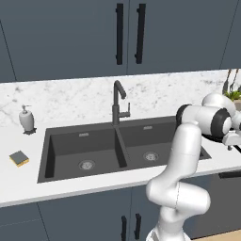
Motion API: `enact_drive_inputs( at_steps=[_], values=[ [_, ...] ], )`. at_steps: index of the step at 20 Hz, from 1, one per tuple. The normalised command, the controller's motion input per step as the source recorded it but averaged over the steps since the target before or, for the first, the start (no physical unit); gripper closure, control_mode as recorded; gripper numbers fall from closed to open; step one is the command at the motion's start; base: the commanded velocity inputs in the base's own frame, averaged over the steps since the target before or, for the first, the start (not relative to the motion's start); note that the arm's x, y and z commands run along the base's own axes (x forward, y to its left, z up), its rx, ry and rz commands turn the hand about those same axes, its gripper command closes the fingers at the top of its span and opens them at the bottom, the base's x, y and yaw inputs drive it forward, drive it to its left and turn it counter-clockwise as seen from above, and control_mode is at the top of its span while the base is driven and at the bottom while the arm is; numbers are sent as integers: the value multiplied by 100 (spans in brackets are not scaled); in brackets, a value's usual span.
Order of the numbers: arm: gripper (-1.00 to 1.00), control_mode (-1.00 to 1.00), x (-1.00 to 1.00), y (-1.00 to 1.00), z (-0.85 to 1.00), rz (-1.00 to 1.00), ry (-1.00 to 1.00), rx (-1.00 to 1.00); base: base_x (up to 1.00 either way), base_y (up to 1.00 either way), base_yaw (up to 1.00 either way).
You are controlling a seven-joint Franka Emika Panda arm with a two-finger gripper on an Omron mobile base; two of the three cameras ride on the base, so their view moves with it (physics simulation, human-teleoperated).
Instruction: Pick the pan and sponge and place them into the sink. Then turn on the water.
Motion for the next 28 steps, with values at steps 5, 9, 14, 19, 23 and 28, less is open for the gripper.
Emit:
enact_drive_inputs(
  at_steps=[5, 9, 14, 19, 23, 28],
  values=[
    [-100, -100, 0, 0, -14, 0, 0, 0, 0, 0, 0],
    [-100, -100, 0, 0, -16, 0, 0, 0, 0, 0, 0],
    [100, -100, 0, 0, -4, 0, 0, 0, 0, 0, 0],
    [100, -100, 0, 0, 0, 0, 0, 0, 0, 0, 0],
    [100, -100, 0, 0, 0, 0, 0, 0, 0, 0, 0],
    [100, -100, 0, 0, 1, 0, 0, 0, 0, 0, 0]
  ],
)
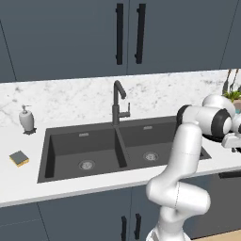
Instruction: Pick the pan and sponge and place them into the sink. Then turn on the water.
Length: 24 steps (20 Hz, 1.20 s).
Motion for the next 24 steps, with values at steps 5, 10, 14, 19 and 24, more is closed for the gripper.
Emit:
enact_drive_inputs(
  at_steps=[5, 10, 14, 19, 24],
  values=[
    [100, -100, 0, 0, 12, 3, 0, 0, 0, 0, 0],
    [100, -100, -5, 8, 15, 7, -3, 0, 0, 0, 0],
    [100, -100, 0, 10, 19, 9, -3, 0, 0, 0, 0],
    [100, -100, 0, 13, 15, 11, -5, 0, 0, 0, 0],
    [100, -100, -1, 19, 20, 12, -1, 0, 0, 0, 0]
  ],
)
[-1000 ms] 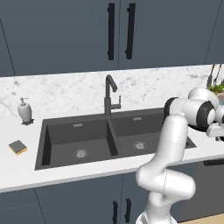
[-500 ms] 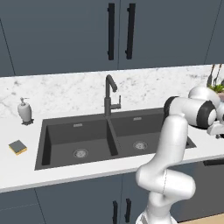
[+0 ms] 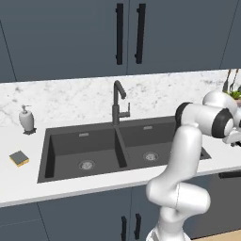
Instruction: Pick the pan and sponge and place them into the sink. Then turn on the water.
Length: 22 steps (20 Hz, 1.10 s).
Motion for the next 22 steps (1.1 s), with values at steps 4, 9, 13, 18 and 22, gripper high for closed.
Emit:
enact_drive_inputs(
  at_steps=[4, 9, 13, 18, 22],
  values=[
    [100, -100, -4, 49, 6, 12, -4, 0, 0, 0, 0],
    [100, -100, 0, 58, 5, 12, -3, 0, 0, 0, 0],
    [100, -100, 0, 71, 0, 11, -1, -1, 0, 0, 0],
    [100, -100, 0, 70, 0, 11, -1, -1, 0, 0, 0],
    [100, -100, 4, 67, 0, 13, 0, 0, 0, 0, 0]
  ],
)
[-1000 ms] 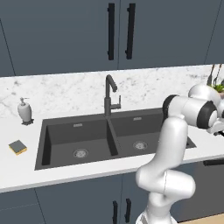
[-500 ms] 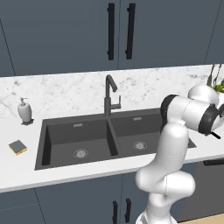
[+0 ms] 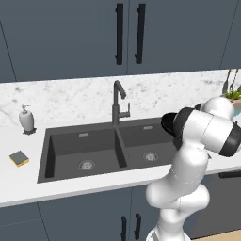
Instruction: Pick the pan and sponge and place them into the sink. Then turn on the water.
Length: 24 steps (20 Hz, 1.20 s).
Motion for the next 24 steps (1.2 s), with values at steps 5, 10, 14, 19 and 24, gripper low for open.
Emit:
enact_drive_inputs(
  at_steps=[5, 10, 14, 19, 24],
  values=[
    [100, -100, 21, 54, -12, 14, 0, 0, 0, 0, 0],
    [100, -100, 28, 44, -18, 14, 0, 0, 0, 0, 0],
    [100, -100, 26, 26, -17, 17, 0, 0, 0, 0, 0],
    [100, -100, 34, 10, -17, 16, 0, 0, 0, 0, 0],
    [100, -100, 33, 4, -25, 12, 0, 0, 0, 0, 0]
  ],
)
